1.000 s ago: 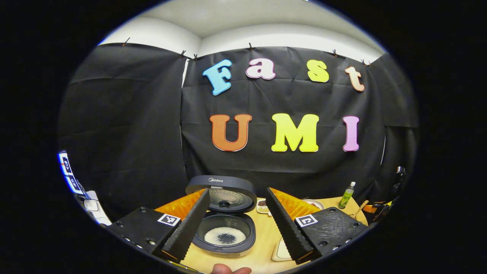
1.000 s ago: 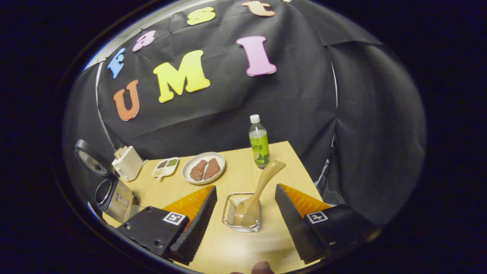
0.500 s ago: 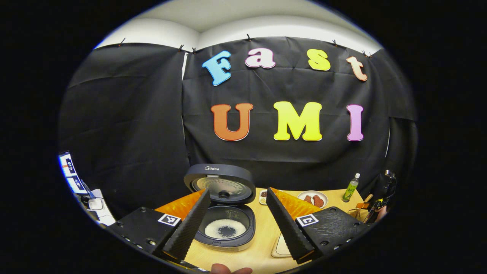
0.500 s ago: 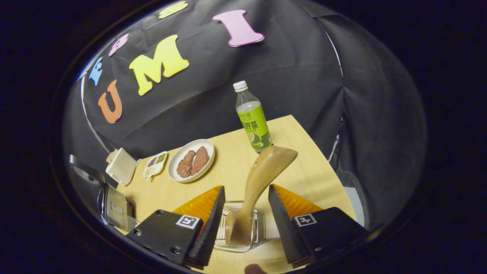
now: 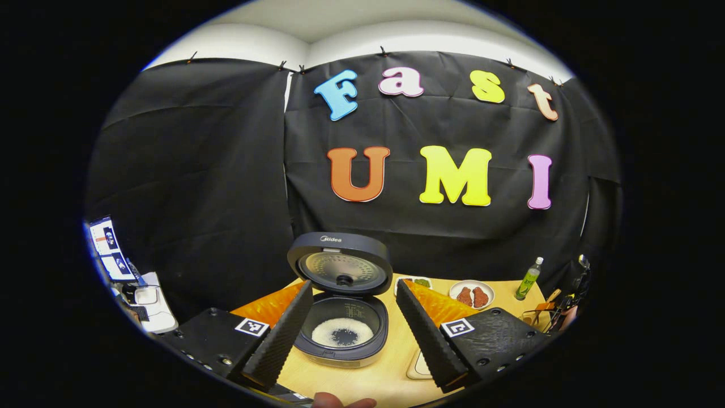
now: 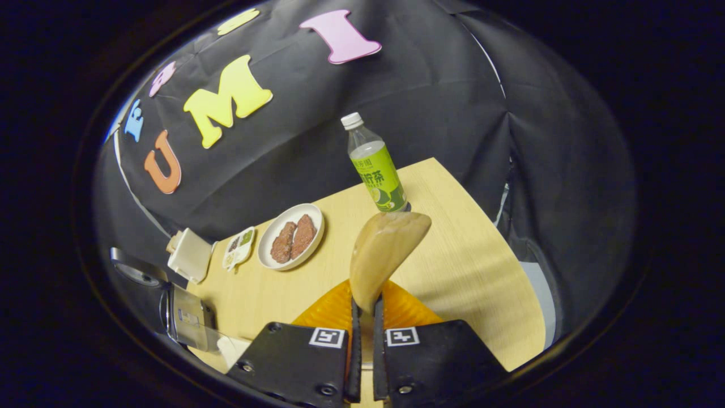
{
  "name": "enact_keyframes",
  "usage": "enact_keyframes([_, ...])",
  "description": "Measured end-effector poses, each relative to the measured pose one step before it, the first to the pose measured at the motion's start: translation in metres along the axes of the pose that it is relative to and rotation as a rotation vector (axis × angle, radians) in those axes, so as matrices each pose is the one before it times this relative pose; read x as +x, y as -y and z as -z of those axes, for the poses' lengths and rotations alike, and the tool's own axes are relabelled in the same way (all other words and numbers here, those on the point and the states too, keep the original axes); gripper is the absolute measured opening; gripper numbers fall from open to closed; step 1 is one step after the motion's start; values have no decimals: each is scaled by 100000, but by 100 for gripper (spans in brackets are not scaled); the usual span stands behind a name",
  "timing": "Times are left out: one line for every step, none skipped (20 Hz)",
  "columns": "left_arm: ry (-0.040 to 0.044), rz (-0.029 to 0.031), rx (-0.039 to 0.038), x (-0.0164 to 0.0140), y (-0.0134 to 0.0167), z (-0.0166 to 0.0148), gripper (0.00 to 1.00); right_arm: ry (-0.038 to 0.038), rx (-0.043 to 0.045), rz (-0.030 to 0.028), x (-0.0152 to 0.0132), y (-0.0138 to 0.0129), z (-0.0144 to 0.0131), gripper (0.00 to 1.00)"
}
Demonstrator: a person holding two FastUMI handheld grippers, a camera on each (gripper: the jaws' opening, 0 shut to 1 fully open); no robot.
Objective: Close the left gripper, press the button to open the rice cooker; take a wooden spoon from the chopstick holder with the right hand, scoop a spoonful of rice and pour it into the rice cooker, then put the wooden spoon back into the chopstick holder.
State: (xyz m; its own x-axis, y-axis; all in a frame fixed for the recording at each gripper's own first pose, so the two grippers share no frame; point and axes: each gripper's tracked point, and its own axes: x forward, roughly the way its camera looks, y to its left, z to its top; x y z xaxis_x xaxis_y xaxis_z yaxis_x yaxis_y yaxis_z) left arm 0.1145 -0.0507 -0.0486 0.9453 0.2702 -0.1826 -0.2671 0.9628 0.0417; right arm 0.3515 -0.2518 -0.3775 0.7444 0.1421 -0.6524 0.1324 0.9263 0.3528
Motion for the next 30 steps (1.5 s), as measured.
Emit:
enact_keyframes([800,-603,-238,-246,-484,-179,95,2219,-831,178,-738,-407,-581,12])
enact_keyframes([782,-469,-265,-284,-401,-159,95,2416,-1445,745,-445,-293,-640,9])
enact_keyframes([562,-80,-500,-191,-275,-86,95,2087,-1990,1013,-738,-439,-688,8])
enact_keyframes([338,144,-637,-209,-182,-90,95,2677,-2685,1610,-697,-282,-813,8])
enact_keyframes([678,334,-623,-138,-163,-267,95,2878,-2950,1184,-801,-480,-909,6])
enact_keyframes([768,282,-626,-103,-321,-318,95,2624,-2883,600,-877,-618,-933,8])
enact_keyframes([267,617,-13,78,-277,-52,95,2029,-2384,-557,-1068,-947,-835,8])
enact_keyframes([29,96,423,52,-372,71,95,1245,-1474,-1654,-1111,-1314,-761,8])
enact_keyframes([587,428,474,39,-398,-153,95,791,-1021,-2002,-1211,-1599,-431,8])
enact_keyframes([812,667,262,102,-427,-173,95,559,-800,-1241,-1127,-1513,-331,8])
enact_keyframes([1183,663,-26,36,-493,-216,95,886,-827,-758,-1268,-1482,-276,8])
enact_keyframes([898,799,-655,118,-552,-311,95,1214,-884,-92,-1191,-1531,-294,8])
enact_keyframes([519,740,-814,-27,-435,-102,95,1052,-969,241,-1124,-1585,-103,8])
enact_keyframes([315,856,-830,-123,-626,-233,95,1086,-1095,306,-997,-1619,19,8])
enact_keyframes([365,645,-649,4,-718,-182,95,1428,-901,-87,-1048,-1731,64,8])
enact_keyframes([539,463,-619,32,-901,-203,95,1376,-880,-280,-715,-1719,155,8])
enact_keyframes([375,481,-521,21,-928,-114,95,873,-1432,-482,-552,-1735,564,8])
enact_keyframes([11,-14,-173,-23,-1017,-75,95,-318,-1847,-570,-398,-1609,849,8])
enact_keyframes([-172,-38,-26,-48,-1035,82,95,-843,-1764,-251,-200,-1536,1295,8])
enact_keyframes([-244,-264,23,-93,-1131,131,95,-993,-1700,383,-70,-1301,1259,8])
enact_keyframes([-451,-536,105,-230,-1261,97,95,-558,-2085,653,290,-1207,1355,8])
enact_keyframes([-759,-953,133,-133,-1421,238,95,-318,-3291,1438,386,-981,1459,11])
enact_keyframes([-1352,-865,-135,-120,-1346,170,95,-414,-3533,1778,449,-627,1414,8])
enact_keyframes([-1800,-1058,-862,-141,-1384,389,95,-1204,-3893,2245,553,-586,1531,8])
enact_keyframes([-896,-1122,-917,-47,-1294,175,95,-1659,-2817,1713,602,-705,1685,8])
enact_keyframes([-686,-1085,-624,49,-1192,-4,95,-1233,-2373,1188,598,-816,1381,8])
enact_keyframes([-720,-1025,-261,41,-1184,146,95,-873,-2917,1706,463,-627,1204,8])
enact_keyframes([-1244,-694,-58,252,-985,341,95,650,-4661,3134,508,-380,666,8])
enact_keyframes([-1382,-890,19,96,-875,335,95,1004,-4328,2677,322,-300,369,8])
enact_keyframes([-1050,-1180,574,84,-863,223,95,1080,-4518,2786,215,-297,194,8])
